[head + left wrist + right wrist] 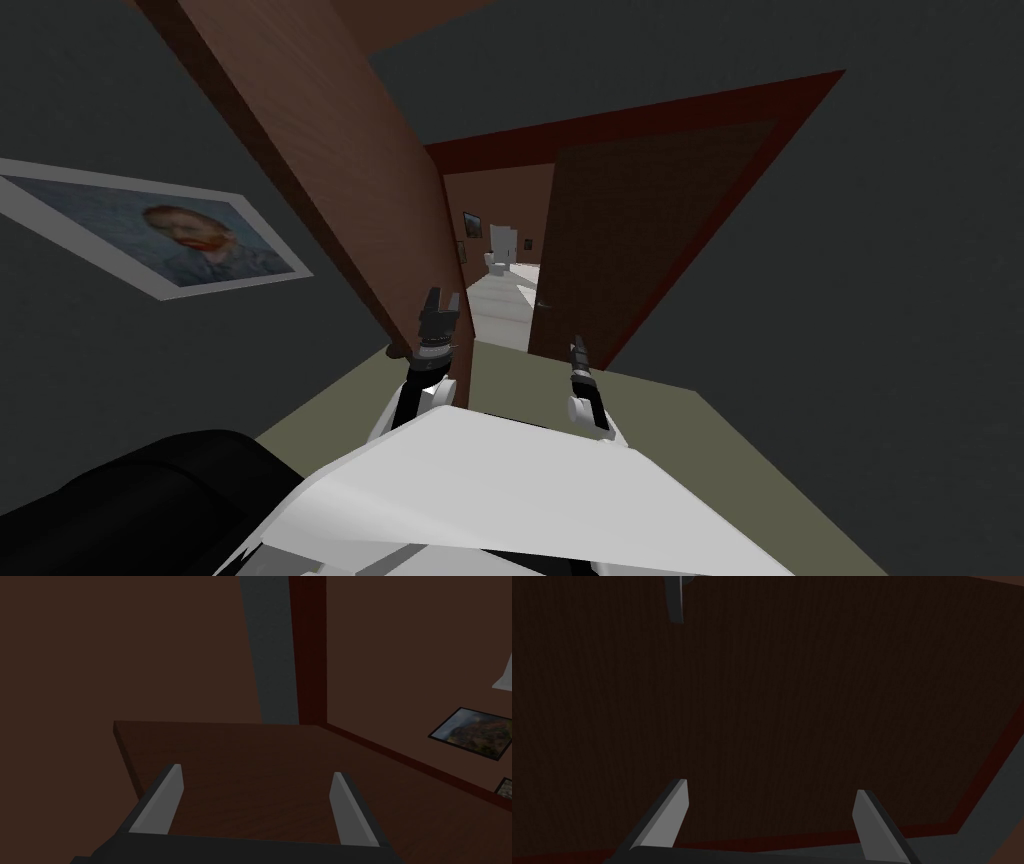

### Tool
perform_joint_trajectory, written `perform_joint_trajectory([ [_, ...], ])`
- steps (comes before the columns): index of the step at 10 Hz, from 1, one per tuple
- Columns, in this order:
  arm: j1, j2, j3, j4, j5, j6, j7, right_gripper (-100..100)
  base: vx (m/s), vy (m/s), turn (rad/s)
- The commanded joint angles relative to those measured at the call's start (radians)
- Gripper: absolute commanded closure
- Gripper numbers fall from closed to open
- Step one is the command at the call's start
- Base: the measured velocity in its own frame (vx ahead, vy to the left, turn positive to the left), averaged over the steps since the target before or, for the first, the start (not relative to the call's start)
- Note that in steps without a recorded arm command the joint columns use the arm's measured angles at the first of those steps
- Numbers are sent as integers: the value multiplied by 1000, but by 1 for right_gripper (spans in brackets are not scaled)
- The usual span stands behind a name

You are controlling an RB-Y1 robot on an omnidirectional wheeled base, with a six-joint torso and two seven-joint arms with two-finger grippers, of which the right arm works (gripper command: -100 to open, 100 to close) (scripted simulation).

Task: Pull the door open

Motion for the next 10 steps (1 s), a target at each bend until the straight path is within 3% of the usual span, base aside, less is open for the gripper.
perform_joint_trajectory([
  [1,-19,1,0,49,-13,-15,6,-100,94,-6,23],
  [10,-112,23,-2,272,-77,-78,36,-100,99,-14,37],
])
